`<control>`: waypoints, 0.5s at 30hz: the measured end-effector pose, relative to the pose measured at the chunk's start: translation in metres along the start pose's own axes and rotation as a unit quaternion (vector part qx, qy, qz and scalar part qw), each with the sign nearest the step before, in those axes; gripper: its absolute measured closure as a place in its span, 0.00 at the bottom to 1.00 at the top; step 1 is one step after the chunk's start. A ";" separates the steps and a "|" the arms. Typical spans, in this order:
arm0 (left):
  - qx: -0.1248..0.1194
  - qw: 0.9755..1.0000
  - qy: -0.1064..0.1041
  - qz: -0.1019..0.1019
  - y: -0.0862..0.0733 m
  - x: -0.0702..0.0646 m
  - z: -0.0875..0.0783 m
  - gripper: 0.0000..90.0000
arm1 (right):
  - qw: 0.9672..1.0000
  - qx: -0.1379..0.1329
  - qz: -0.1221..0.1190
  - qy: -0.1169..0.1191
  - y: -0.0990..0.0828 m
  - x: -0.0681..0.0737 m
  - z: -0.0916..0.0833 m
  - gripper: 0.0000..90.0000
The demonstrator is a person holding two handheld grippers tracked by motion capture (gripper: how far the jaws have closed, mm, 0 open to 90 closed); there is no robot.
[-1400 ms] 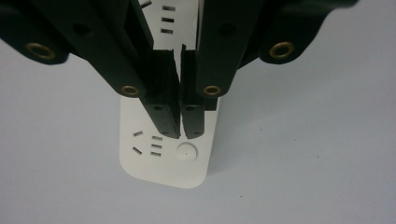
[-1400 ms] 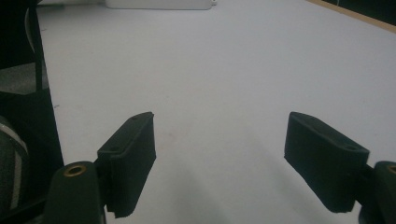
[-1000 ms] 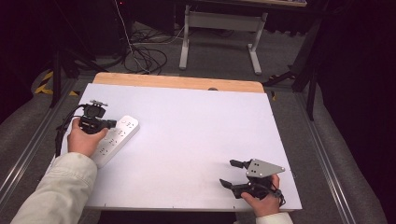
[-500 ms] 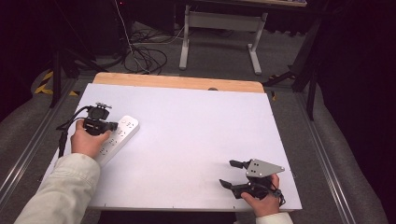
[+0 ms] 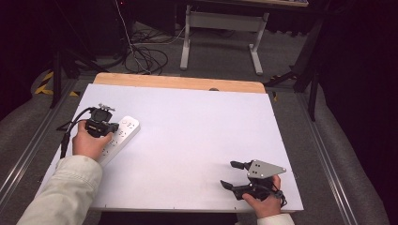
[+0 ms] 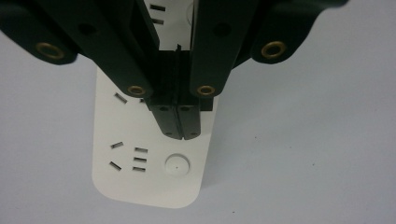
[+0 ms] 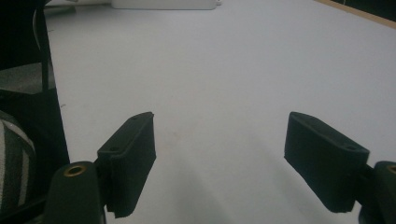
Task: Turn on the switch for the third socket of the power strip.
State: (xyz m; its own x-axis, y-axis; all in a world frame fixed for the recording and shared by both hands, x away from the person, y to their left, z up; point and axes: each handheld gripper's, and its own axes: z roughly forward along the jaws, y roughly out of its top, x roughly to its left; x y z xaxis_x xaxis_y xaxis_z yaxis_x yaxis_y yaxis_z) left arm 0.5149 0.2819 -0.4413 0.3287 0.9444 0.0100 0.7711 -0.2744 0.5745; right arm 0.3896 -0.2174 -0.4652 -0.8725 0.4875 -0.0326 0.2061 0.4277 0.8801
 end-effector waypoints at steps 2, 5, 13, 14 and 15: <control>-0.001 1.000 0.000 0.000 0.000 0.000 0.000 1.00 | 1.000 0.000 0.001 0.001 0.000 0.000 0.000 0.28; -0.002 1.000 0.005 0.004 0.000 -0.001 0.001 1.00 | 1.000 0.000 -0.001 0.000 0.000 0.000 0.000 0.28; -0.006 1.000 0.011 0.017 -0.003 -0.003 0.002 1.00 | 1.000 0.001 -0.001 0.001 0.000 0.001 0.000 0.28; -0.006 1.000 0.015 0.020 -0.002 -0.004 0.002 1.00 | 1.000 0.000 -0.001 0.001 0.000 0.001 0.000 0.28; -0.006 1.000 0.015 0.020 -0.002 -0.004 0.002 1.00 | 1.000 0.000 -0.001 0.001 0.000 0.001 0.000 0.28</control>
State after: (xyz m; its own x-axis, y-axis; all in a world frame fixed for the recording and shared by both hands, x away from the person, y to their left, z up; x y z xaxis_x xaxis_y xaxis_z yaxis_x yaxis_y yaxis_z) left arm 0.5127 0.2785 -0.4443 0.3418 0.9380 0.0573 0.7515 -0.3095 0.5827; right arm 0.3888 -0.2169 -0.4651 -0.8734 0.4858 -0.0335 0.2048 0.4287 0.8799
